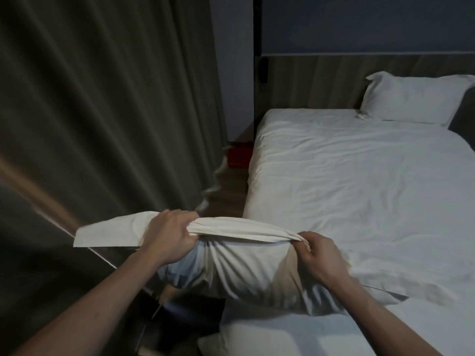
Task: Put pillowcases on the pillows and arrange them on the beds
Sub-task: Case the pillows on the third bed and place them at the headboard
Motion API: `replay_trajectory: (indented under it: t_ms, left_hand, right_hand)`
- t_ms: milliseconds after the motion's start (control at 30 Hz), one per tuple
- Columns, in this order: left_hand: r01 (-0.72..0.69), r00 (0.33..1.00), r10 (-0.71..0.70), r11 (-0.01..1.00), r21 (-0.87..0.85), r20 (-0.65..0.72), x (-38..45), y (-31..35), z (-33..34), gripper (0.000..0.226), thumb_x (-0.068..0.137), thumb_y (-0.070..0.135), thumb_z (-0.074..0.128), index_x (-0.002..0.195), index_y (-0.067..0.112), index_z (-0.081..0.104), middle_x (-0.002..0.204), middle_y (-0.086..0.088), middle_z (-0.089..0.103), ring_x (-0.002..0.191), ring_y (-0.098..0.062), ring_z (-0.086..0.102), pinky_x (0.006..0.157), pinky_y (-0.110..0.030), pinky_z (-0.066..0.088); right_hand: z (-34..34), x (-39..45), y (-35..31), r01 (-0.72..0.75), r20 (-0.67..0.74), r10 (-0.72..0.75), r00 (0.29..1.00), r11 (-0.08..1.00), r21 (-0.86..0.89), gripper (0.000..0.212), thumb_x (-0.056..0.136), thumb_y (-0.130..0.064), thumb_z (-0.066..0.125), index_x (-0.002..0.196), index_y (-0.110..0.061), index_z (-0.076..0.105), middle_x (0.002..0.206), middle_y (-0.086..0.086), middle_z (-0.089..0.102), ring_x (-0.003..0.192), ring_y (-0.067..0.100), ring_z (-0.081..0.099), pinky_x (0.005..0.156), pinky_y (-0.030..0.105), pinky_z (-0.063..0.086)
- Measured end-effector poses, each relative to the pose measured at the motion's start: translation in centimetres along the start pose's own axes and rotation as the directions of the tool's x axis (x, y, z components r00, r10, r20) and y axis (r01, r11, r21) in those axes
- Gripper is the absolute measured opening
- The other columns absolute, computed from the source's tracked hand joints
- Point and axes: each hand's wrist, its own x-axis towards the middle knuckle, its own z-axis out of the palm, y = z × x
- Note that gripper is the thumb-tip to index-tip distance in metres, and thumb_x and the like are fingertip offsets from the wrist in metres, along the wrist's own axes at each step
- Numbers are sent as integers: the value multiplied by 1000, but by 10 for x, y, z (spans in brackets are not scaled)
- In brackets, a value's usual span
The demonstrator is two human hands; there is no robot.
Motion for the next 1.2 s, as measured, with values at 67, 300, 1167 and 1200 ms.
replay_trajectory:
  t_ms: [67,300,1167,1200]
  left_hand:
    - [-20,1000,20,999,-35,-6,19,-25,3,34,72,52,50,87,30,70,82,6,72,77,-25,66,65,-37,51]
    - [-49,999,48,994,-100,-10,77,-124,13,11,76,35,67,83,27,70,83,2,74,79,-29,68,61,-33,39]
    - [-149,972,189,957,-250,142,417,-220,51,22,70,55,74,65,37,62,68,7,69,72,-17,66,61,-33,51]
    - [-149,972,190,953,-265,138,434,-221,52,24,70,55,74,62,39,59,65,9,67,69,-15,64,58,-32,48]
  right_hand:
    - [15,16,-13,-13,-21,12,1000,999,-31,19,97,-34,58,88,-25,72,87,-5,75,86,24,70,69,36,51]
    - [81,64,-80,-132,-108,123,986,988,-85,23,96,-39,55,88,-24,70,86,-1,74,87,27,70,68,38,53]
    - [116,319,-123,-384,-254,356,899,920,-72,35,98,-43,54,75,-18,62,67,-6,59,79,27,67,60,34,41]
    - [114,338,-119,-374,-247,347,905,925,-67,34,98,-43,55,75,-19,62,67,-6,59,79,27,68,61,35,42]
